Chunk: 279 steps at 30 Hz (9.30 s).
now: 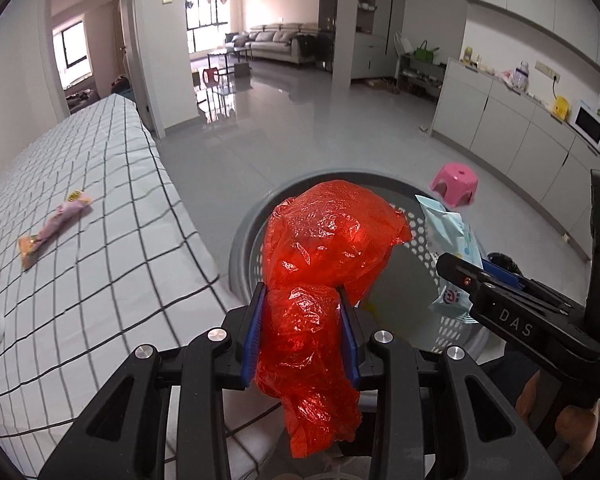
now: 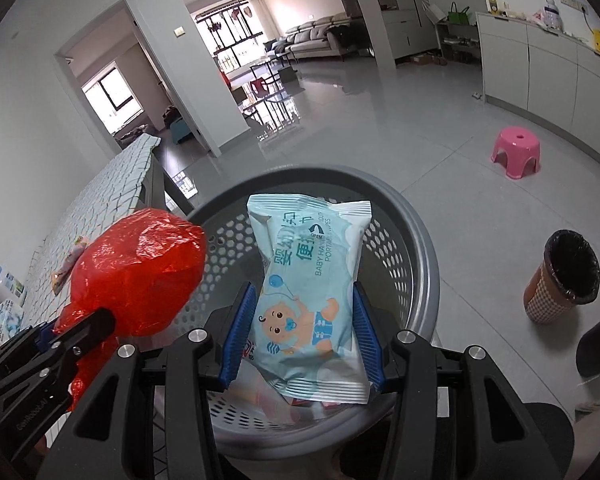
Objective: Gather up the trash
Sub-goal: 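Open both grippers over the basket, dropping the bag and wipe pack, then move both open grippers back from the basket toward the table, then close the left gripper on the white bottle cap, then grasp the pink snack wrapper with the right gripper while the left gripper holds the cap, then carry the cap and snack wrapper over the grey basket, then open both grippers over the basket, dropping the cap and wrapper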
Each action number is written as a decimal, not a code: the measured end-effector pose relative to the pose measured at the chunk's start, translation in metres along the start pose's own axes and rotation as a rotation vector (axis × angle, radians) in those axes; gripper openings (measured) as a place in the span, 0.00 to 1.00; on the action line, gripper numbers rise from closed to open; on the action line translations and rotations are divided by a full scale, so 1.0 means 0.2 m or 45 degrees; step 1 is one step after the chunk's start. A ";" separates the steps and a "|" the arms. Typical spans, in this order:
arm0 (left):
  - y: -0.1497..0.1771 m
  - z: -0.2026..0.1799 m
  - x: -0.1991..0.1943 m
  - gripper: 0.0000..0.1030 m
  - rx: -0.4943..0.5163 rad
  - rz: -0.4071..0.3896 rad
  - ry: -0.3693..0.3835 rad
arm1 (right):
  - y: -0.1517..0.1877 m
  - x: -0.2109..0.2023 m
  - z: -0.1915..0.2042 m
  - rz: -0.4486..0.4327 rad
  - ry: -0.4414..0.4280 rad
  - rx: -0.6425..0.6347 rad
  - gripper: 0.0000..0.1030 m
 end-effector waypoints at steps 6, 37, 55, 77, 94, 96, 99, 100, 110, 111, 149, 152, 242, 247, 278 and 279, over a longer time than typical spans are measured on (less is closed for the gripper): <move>-0.01 -0.02 0.09 0.32 0.002 0.040 -0.003 | -0.03 0.06 -0.01 0.021 -0.007 0.004 0.46; 0.00 -0.04 0.05 0.61 -0.046 0.043 -0.010 | -0.04 0.05 -0.07 -0.004 -0.022 0.026 0.58; 0.00 0.02 -0.10 0.71 -0.083 -0.028 -0.034 | -0.01 -0.05 0.02 -0.008 -0.015 -0.023 0.65; 0.09 0.63 -0.46 0.81 -0.301 -0.193 -0.242 | 0.13 -0.14 0.58 -0.001 -0.145 -0.256 0.72; 0.35 1.40 -0.72 0.82 -0.560 -0.213 -0.596 | 0.23 -0.01 1.14 0.084 -0.296 -0.491 0.72; 0.36 1.45 -0.73 0.82 -0.577 -0.207 -0.609 | 0.23 0.01 1.22 0.089 -0.315 -0.515 0.72; 0.39 1.52 -0.73 0.82 -0.593 -0.197 -0.621 | 0.24 0.03 1.32 0.097 -0.344 -0.544 0.72; 0.39 1.54 -0.73 0.82 -0.598 -0.193 -0.624 | 0.24 0.04 1.36 0.100 -0.353 -0.557 0.72; 0.45 1.66 -0.66 0.82 -0.641 -0.125 -0.618 | 0.27 0.15 1.65 0.139 -0.419 -0.644 0.72; 0.46 1.67 -0.65 0.82 -0.646 -0.117 -0.616 | 0.27 0.16 1.66 0.141 -0.422 -0.650 0.72; 0.39 1.75 -0.32 0.38 -0.627 0.027 -0.487 | 0.29 0.33 1.75 0.215 -0.388 -0.636 0.72; 0.37 1.81 -0.40 0.38 -0.637 -0.034 -0.551 | 0.27 0.35 1.80 0.216 -0.387 -0.622 0.72; 0.17 1.32 -0.54 0.38 -0.430 -0.188 -0.433 | 0.22 -0.01 1.25 0.058 -0.143 -0.504 0.10; 0.09 1.00 -0.49 0.38 -0.366 -0.182 -0.301 | 0.19 -0.07 0.96 0.050 -0.086 -0.421 0.10; -0.16 0.03 0.06 0.38 -0.119 -0.032 -0.065 | 0.05 0.02 0.10 0.121 -0.029 -0.158 0.11; -0.16 0.03 0.07 0.39 -0.114 -0.026 -0.066 | 0.05 0.02 0.08 0.123 -0.033 -0.151 0.11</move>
Point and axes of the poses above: each gripper's, at about its wrist camera, not at the fingertips, and x roughly the way its jaws point, z to its left, y to its underside, the point moved 10 cm from there along x, roughly the way its jaws point, and after that the axes turned 2 degrees about z, right-handed, at the moved point
